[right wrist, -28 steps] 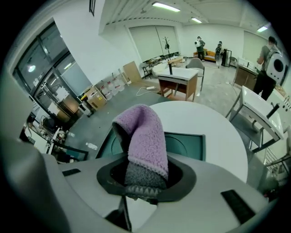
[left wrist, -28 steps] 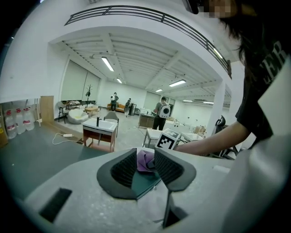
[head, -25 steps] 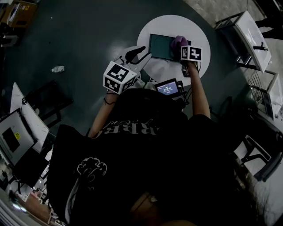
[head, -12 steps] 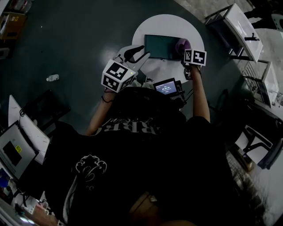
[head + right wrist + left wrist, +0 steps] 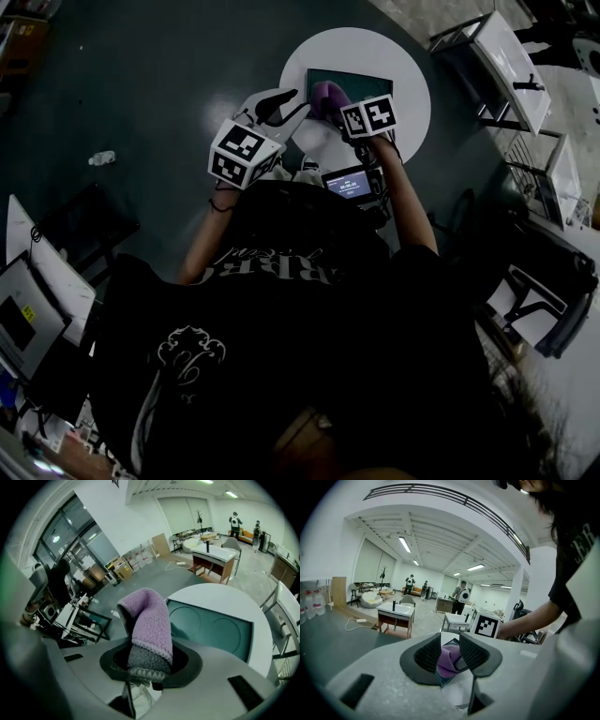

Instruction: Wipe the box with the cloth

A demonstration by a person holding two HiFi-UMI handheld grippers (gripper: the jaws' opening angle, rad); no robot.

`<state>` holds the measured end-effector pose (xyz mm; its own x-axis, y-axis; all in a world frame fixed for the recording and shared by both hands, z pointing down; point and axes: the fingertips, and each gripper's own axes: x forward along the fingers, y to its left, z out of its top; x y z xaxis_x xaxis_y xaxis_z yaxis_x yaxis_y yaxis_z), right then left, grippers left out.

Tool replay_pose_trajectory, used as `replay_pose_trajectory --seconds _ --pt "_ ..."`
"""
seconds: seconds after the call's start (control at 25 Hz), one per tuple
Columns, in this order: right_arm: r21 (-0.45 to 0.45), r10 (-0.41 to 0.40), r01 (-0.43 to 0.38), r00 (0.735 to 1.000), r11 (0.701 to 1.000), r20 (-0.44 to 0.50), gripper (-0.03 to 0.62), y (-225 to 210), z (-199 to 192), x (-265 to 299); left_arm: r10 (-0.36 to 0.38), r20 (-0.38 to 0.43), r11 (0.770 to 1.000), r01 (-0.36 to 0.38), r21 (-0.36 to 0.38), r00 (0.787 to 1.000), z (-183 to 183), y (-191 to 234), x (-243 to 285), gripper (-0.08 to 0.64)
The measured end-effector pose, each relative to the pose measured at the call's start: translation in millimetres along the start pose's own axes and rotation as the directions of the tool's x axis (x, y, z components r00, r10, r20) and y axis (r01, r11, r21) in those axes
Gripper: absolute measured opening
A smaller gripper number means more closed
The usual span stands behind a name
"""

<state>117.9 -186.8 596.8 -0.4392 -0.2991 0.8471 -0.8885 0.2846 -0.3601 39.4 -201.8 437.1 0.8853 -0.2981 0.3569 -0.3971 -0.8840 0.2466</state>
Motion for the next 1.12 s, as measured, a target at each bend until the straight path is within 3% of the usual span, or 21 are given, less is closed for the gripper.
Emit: replay_pose_trajectory --seconds 0.2,0.52,0.68,1.12 --pt "-0.079 0.022 -0.032 0.991 0.996 -0.133 0.117 12.9 -21.5 33.5 0.033 0.001 0.999 -0.033 -0.006 0.999 -7.2 5.7 -12.5 0.130" --pt "-0.022 -0.016 0.013 0.989 1.000 -0.149 0.116 -4.2 -31.4 41.4 0.068 -0.018 0.997 -0.069 -0.043 0.998 -25.3 15.2 -29.2 0.130" --pt "-0.010 -0.059 0.058 0.986 0.998 -0.155 0.117 -23.3 -43.6 29.1 0.042 -0.025 0.998 -0.043 -0.042 0.999 -25.0 6.4 -20.7 0.130" --pt "0.167 -0.169 0.189 0.977 0.968 -0.127 0.117 -91.8 -98.5 -28.1 -0.084 -0.070 0.996 0.085 0.012 0.994 -25.3 -37.4 16.7 0.130"
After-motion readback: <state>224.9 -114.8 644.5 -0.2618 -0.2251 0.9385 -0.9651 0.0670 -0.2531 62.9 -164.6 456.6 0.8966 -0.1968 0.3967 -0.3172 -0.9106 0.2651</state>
